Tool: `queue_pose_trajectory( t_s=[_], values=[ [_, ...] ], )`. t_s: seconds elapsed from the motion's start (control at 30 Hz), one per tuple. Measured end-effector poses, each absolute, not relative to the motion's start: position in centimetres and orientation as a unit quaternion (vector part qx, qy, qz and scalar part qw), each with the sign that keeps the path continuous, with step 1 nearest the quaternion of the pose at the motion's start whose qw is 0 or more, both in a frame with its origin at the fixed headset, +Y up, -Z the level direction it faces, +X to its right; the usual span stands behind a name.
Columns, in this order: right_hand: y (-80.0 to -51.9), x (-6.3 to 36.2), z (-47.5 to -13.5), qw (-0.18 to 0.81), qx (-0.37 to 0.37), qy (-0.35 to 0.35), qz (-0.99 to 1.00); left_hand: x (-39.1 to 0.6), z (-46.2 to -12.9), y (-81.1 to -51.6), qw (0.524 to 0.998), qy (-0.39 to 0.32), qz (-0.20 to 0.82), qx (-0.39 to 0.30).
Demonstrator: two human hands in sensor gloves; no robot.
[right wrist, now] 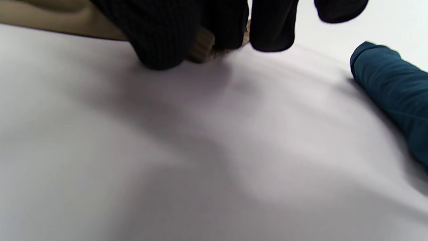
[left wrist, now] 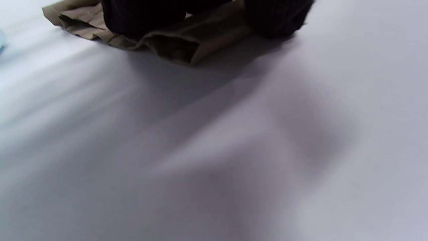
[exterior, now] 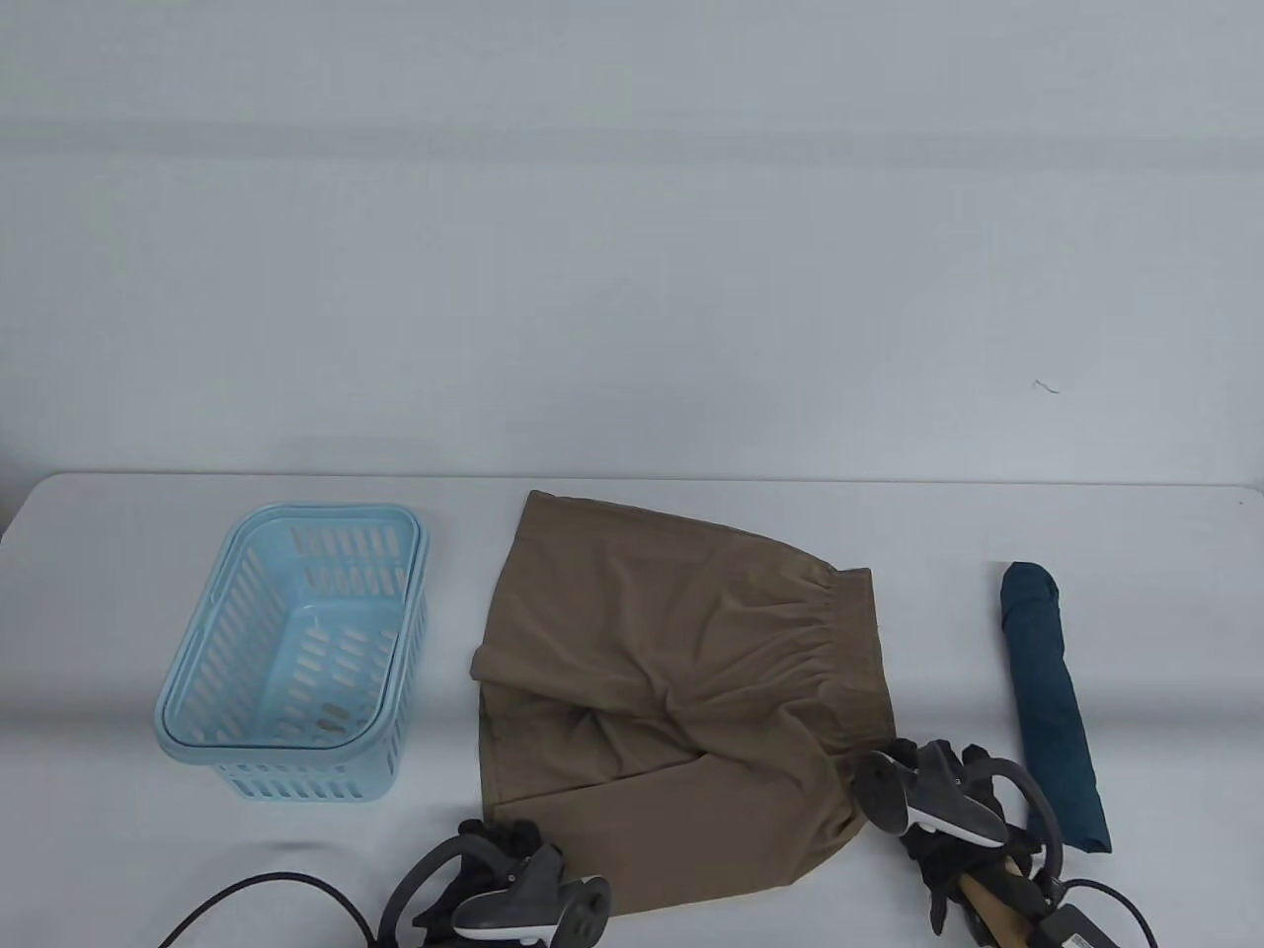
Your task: Roll shorts into tight roll
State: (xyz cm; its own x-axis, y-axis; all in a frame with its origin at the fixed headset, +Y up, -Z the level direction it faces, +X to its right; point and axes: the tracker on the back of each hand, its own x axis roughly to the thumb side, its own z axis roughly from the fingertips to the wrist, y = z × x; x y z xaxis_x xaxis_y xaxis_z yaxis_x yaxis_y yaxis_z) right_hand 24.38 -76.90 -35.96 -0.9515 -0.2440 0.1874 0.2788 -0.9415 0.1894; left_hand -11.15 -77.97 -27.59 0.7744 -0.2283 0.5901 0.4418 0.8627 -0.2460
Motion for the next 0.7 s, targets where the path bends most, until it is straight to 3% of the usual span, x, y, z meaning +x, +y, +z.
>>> queue_pose_trajectory(
  t_s=[0.17, 0.33, 0.7],
  values=[
    [-77.0, 24.4, -36.0, 0.123, -0.071, -0.069, -0.987, -10.8, -27.6, -77.6, 0.917, -0.298, -0.231, -0.129],
    [-76.8, 24.7, -36.1, 0.113, -0.062, -0.031, -0.991, -12.1, -28.5, -75.8, 0.941, -0.273, -0.155, -0.127],
    [-71.4, 28.4, -35.2, -0.051, -0.015, 0.010, -0.999, -15.1, -28.0, -66.6, 0.974, -0.221, -0.043, -0.012]
  ],
)
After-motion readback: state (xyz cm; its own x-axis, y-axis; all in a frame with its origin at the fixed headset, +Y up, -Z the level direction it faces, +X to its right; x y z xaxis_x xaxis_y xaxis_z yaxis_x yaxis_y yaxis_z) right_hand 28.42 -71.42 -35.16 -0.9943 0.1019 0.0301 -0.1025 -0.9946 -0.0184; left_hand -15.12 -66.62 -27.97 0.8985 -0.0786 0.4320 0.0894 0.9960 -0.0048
